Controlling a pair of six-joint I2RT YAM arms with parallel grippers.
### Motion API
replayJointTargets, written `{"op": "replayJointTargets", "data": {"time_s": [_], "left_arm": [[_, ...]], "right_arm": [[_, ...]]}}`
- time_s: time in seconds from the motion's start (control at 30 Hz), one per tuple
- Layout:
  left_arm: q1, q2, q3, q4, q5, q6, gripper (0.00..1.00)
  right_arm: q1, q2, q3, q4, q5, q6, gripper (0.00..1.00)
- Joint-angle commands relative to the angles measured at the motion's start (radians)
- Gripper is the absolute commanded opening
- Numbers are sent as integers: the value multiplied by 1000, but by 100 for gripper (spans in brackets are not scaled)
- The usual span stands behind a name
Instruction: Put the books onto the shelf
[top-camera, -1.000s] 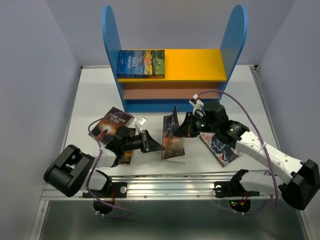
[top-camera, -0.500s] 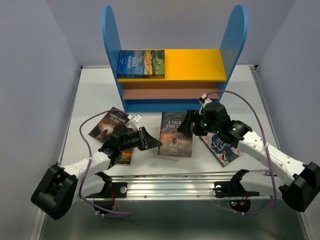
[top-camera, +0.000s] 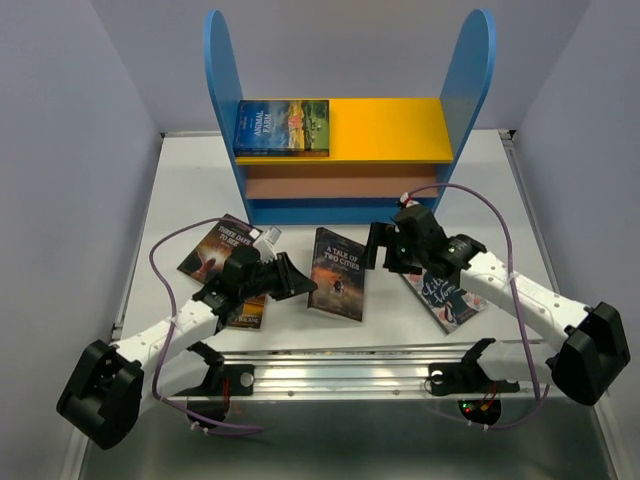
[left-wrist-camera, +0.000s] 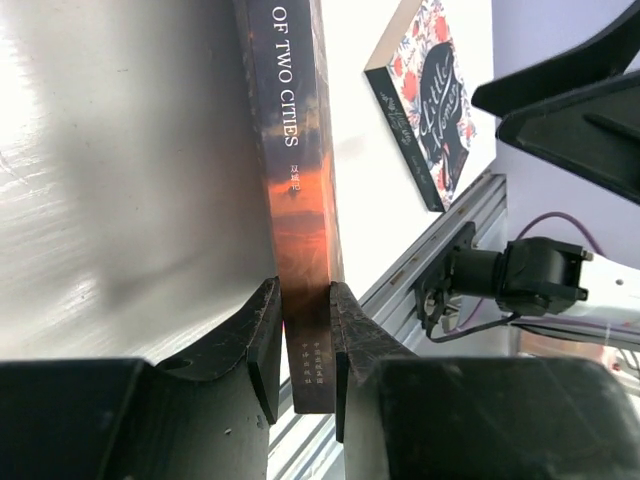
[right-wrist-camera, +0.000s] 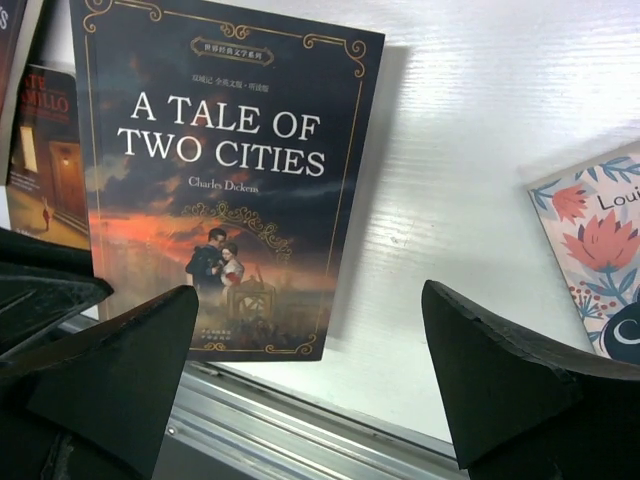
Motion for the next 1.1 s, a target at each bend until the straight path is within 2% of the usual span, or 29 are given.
{"op": "replayJointTargets", "data": {"time_s": [0.0,0.13,0.3,0.4,0.73,1.07], "left_arm": [[-36,-52,103,5,-23,60,0],[-96,-52,169,-81,-111,84,0],[-159,-46,230,-179,-226,94,0],[-188,-37,247,-189,-250,84,0],[-263,9,350,-281,-374,97,0],[-374,100,482,-393,-518,130,0]], "right_arm": [[-5,52,75,58,-16,-12,100],[-5,155,147,117,-79,-47,100],[15,293,301,115,-63,-83,100],[37,331,375,109,-15,-95,100],[57,462,507,-78,59,-109,100],[84,549,573,-173,79,-117,96]]}}
